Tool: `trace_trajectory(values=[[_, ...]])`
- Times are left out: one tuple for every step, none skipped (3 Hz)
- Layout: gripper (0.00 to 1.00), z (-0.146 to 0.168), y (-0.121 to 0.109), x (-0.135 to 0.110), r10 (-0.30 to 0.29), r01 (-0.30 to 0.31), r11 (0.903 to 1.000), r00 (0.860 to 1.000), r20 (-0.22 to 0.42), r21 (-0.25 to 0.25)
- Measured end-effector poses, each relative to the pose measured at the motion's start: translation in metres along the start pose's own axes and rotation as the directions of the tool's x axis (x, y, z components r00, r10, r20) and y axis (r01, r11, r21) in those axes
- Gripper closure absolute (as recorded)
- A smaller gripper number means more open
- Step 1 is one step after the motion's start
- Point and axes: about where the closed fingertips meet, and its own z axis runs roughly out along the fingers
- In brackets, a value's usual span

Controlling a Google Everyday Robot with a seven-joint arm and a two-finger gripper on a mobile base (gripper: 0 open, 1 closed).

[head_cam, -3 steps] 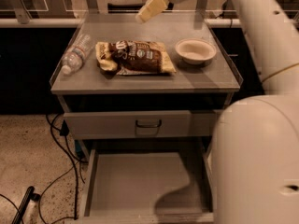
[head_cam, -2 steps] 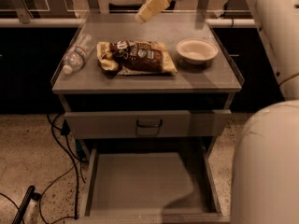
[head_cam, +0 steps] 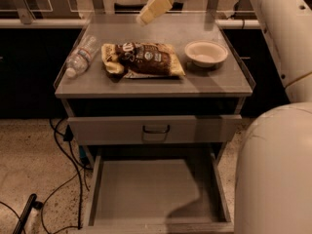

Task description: Place brown chip bag into middle drawer

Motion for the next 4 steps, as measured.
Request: trace_trajectory(values=[[0.0,-0.015,0.011,-0.017,0.023,-0.022,0.9997,0.998,0.06,-0.006],[0.0,-0.007,0.059,-0.014,0.059,-0.051,0.9939,0.996,0.073,-0.098],[0.0,-0.001,0.095,0.001,0.082,-0.073,0.9859,0.995,0.057,-0.151],[0.0,0.016,0.102,0.026,0.08,-0.079,0.9842,0.997,0.004,-0.159]])
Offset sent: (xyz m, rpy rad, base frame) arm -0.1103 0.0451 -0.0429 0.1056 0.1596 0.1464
